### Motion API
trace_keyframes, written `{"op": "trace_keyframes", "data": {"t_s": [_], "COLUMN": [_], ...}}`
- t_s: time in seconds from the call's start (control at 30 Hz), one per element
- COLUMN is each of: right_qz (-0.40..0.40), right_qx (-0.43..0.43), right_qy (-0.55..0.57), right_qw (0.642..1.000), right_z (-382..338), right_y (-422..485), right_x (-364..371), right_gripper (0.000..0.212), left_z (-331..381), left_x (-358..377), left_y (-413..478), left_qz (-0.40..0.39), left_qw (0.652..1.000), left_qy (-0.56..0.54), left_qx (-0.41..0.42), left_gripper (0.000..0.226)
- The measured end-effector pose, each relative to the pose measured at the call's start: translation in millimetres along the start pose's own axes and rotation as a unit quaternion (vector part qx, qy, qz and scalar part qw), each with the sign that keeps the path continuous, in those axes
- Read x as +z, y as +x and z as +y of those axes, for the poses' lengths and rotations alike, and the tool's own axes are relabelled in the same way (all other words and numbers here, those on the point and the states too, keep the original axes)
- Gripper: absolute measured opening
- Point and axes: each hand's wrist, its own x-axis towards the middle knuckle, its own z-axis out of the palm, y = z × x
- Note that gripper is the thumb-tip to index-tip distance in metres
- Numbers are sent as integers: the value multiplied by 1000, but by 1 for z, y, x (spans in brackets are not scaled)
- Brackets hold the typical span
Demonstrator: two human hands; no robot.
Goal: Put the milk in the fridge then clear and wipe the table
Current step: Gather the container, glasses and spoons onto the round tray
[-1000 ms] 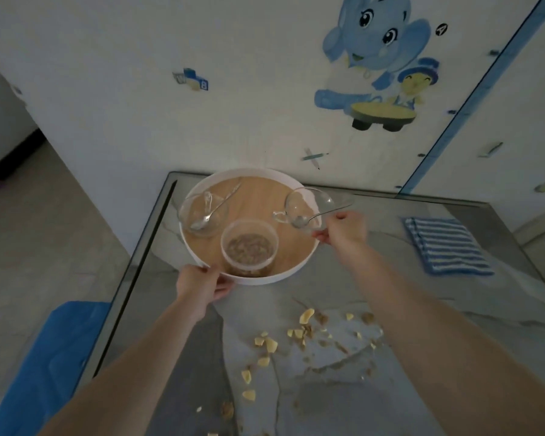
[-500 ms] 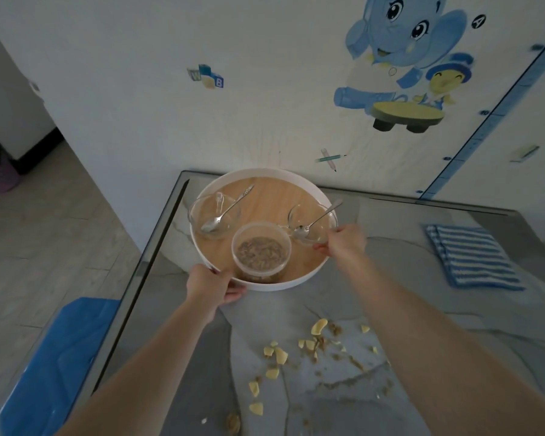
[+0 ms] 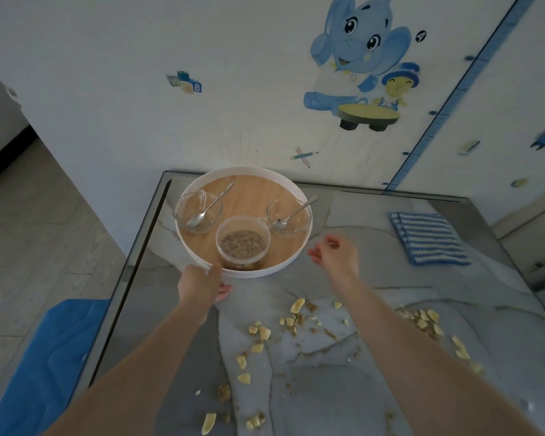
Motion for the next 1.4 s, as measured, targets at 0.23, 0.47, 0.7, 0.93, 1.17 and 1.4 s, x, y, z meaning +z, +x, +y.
{"op": "trace_keyframes", "data": {"t_s": [0.23,0.47,0.7,0.93,1.17,1.4], "right_qz": [53,168,229,175,45,9], "right_qx": [61,104,123,41,-7,-52], "right_qy": [134,179,21,48,26,27], "right_qw": [988,964,965,983,999,998], "right_z": [36,90,130,133,131,97], "right_y": [-83,-171,-197,-174,-129,-116], "right_x": [-86,-204,-311,-386,-409,-395], "right_gripper": [15,13,37,64,52,40], "left_z": [-4,-40,-84,-112,-135,-123], "left_x": [31,102,185,261,307,298], "left_y": [-85,-170,-240,-293,-303,-291], "left_qz": [-116,-249,-340,-401,-408,-369], "left_qw": [983,929,879,811,796,833], "left_qy": [105,210,276,346,376,337], "left_qx": [94,175,189,250,242,240], "left_gripper": [15,21,34,54,74,78]}}
